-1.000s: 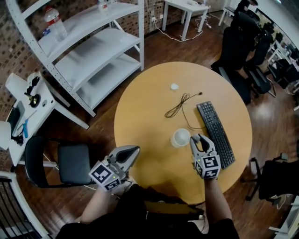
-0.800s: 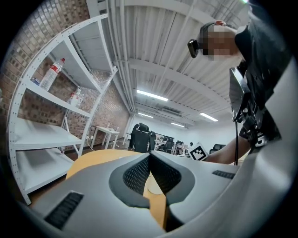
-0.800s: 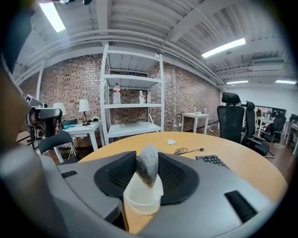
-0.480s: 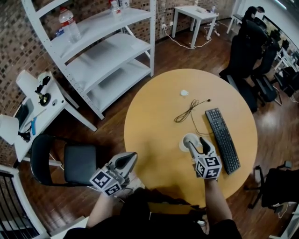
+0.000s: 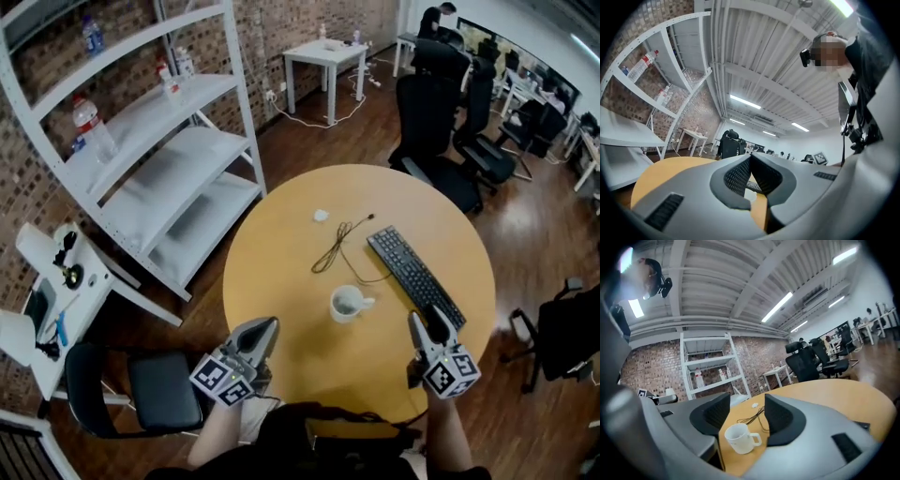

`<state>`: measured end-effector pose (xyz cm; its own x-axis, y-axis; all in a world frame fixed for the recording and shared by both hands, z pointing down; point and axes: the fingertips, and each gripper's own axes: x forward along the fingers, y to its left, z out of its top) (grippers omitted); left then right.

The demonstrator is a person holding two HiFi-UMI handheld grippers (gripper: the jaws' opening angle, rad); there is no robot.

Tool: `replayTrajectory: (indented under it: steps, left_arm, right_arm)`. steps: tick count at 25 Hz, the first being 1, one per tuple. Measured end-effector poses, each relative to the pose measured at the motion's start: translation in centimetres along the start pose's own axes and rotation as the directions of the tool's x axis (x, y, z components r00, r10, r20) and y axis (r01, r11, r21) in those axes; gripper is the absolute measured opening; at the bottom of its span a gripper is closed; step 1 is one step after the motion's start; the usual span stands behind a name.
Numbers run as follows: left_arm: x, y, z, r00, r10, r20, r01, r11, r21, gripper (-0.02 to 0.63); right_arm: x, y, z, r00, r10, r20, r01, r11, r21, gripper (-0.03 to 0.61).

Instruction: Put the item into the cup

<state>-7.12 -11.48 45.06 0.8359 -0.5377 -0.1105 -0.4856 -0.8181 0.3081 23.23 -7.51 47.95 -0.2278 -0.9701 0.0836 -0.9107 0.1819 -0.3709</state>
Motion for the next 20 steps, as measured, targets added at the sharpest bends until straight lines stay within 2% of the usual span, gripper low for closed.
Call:
replayTrajectory:
  steps: [4, 7, 9, 13, 15, 20]
  left_arm:
    - [2.4, -0.4, 0.6, 0.999, -0.039, -0.015, 0.040, 0.999, 0.036, -0.006]
    - [4.0, -0.9, 1.3, 0.997, -0.075, -0.002, 0.075, 0.997, 0.032, -0.006]
    - [4.9, -1.7, 1.6, 0.995, -0.100, -0.002, 0.100, 0.994, 0.043, -0.006]
    - [5.4, -3.7, 1.7, 0.988, -0.153, -0.034, 0.155, 0.985, 0.079, -0.006]
    - [4.7, -4.0, 1.7, 0.986, -0.162, -0.043, 0.165, 0.983, 0.079, -0.006]
    - [2.3, -2.4, 1.7, 0.995, -0.091, -0.036, 0.094, 0.993, 0.074, -0.006]
  right_arm:
    - [-4.9, -1.2, 2.2, 0.983, -0.110, 0.148, 0.107, 0.994, 0.023, 0.156]
    - [-6.3, -1.5, 3.1, 0.968, -0.148, 0.201, 0.151, 0.989, 0.003, 0.125]
    - [-6.8, -1.5, 3.4, 0.960, -0.173, 0.219, 0.180, 0.984, -0.012, 0.082]
    - [-7.0, -1.4, 3.5, 0.956, -0.195, 0.221, 0.210, 0.977, -0.046, 0.017]
    - [-6.9, -1.1, 3.2, 0.958, -0.208, 0.196, 0.229, 0.969, -0.089, 0.009]
    - [-6.1, -0.8, 1.7, 0.974, -0.184, 0.129, 0.200, 0.972, -0.126, 0.009]
